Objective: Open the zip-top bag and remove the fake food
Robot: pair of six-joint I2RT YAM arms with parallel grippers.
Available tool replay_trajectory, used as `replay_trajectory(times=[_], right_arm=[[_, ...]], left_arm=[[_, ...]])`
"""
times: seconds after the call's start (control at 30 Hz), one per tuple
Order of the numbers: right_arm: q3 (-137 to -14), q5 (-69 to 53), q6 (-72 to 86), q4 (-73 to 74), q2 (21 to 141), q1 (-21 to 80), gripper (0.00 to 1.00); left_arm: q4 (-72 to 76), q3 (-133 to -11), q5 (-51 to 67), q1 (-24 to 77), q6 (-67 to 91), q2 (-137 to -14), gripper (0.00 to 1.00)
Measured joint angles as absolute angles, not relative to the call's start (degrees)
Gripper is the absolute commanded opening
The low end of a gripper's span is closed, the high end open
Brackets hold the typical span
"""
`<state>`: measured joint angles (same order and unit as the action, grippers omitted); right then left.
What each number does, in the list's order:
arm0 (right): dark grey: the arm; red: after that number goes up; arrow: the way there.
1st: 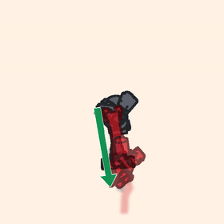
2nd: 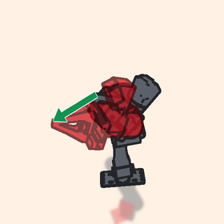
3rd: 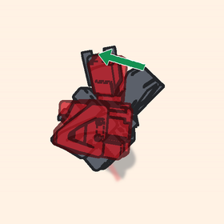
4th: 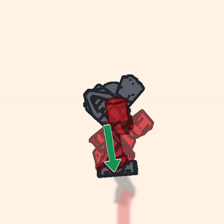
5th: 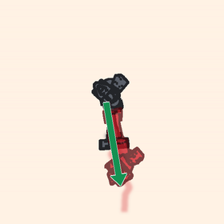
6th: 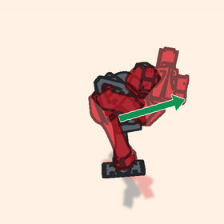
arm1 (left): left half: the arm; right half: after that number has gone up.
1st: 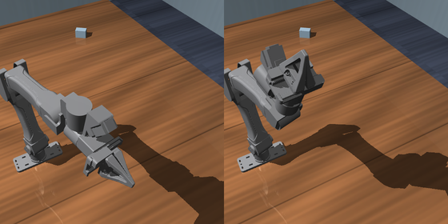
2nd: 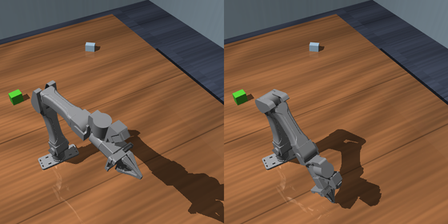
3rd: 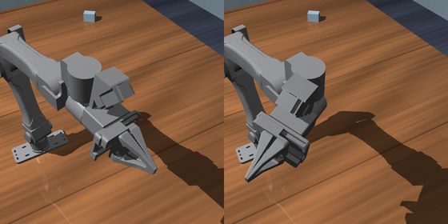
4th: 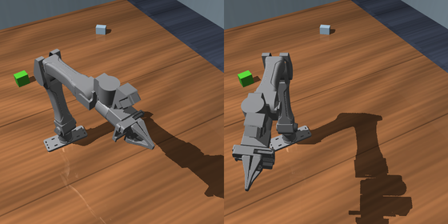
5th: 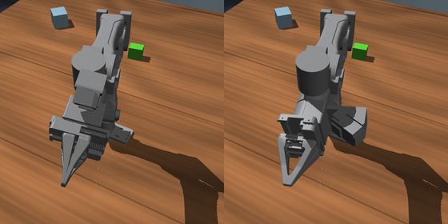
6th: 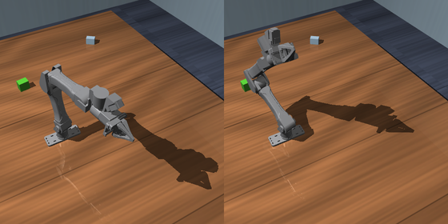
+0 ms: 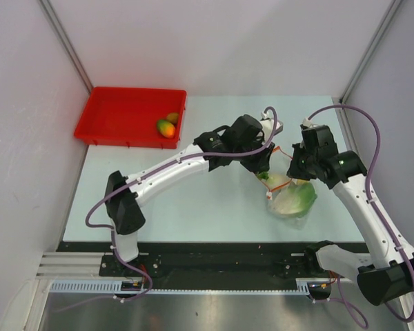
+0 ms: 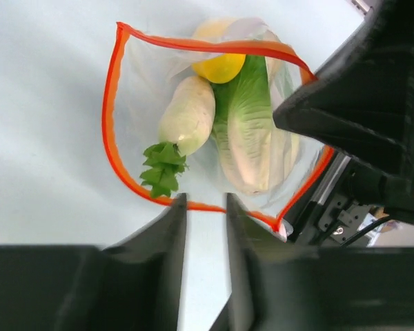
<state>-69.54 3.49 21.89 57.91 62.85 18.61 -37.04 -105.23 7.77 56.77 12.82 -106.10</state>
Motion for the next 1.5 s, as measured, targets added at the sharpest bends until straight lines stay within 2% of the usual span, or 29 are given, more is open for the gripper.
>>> replay_trajectory(times=[0.07, 0.3, 0.5, 0.87, 0.9, 1.0, 1.03, 1.07, 1.1, 1.13, 1.5], right_arm=[[-69.5, 3.0, 21.9, 57.9, 62.6, 18.4, 0.00], [-69.4, 2.1, 21.9, 57.9, 62.4, 17.8, 0.00], [-69.4, 1.7, 21.9, 57.9, 62.4, 17.2, 0.00], [-69.4, 1.0, 22.0, 57.9, 62.4, 16.9, 0.00], [-69.4, 1.0, 22.0, 57.9, 62.4, 16.8, 0.00], [-69.4, 1.0, 22.0, 57.8, 62.4, 16.5, 0.00], [-69.4, 1.0, 22.0, 57.7, 62.4, 16.4, 0.00], [-69.4, 1.0, 22.0, 57.7, 62.4, 16.4, 0.00], [-69.4, 1.0, 22.0, 57.6, 62.4, 16.3, 0.00], [-69.4, 1.0, 22.0, 57.5, 62.4, 16.3, 0.00], [-69.4, 1.1, 21.9, 57.3, 62.4, 16.1, 0.00]], left_arm=[[-35.8, -104.9, 9.0, 56.4, 12.5, -107.2, 0.47], [-36.6, -113.0, 7.4, 56.4, 12.9, -118.1, 0.47], [-38.9, -113.7, 2.9, 56.5, 12.9, -120.7, 0.54], [-37.7, -107.8, -1.2, 57.1, 12.0, -120.3, 0.50], [-37.5, -107.4, -1.2, 57.2, 12.0, -120.3, 0.49], [-36.7, -105.4, 0.0, 57.4, 12.0, -119.9, 0.27], [-36.6, -105.1, 0.4, 57.5, 12.1, -119.8, 0.16], [-36.6, -104.9, 0.6, 57.5, 12.1, -119.7, 0.12], [-36.6, -104.8, 0.7, 57.6, 12.1, -119.6, 0.03], [-36.5, -104.8, 0.8, 57.6, 12.0, -119.4, 0.00], [-38.0, -112.6, 2.6, 57.6, 12.0, -116.6, 0.00]])
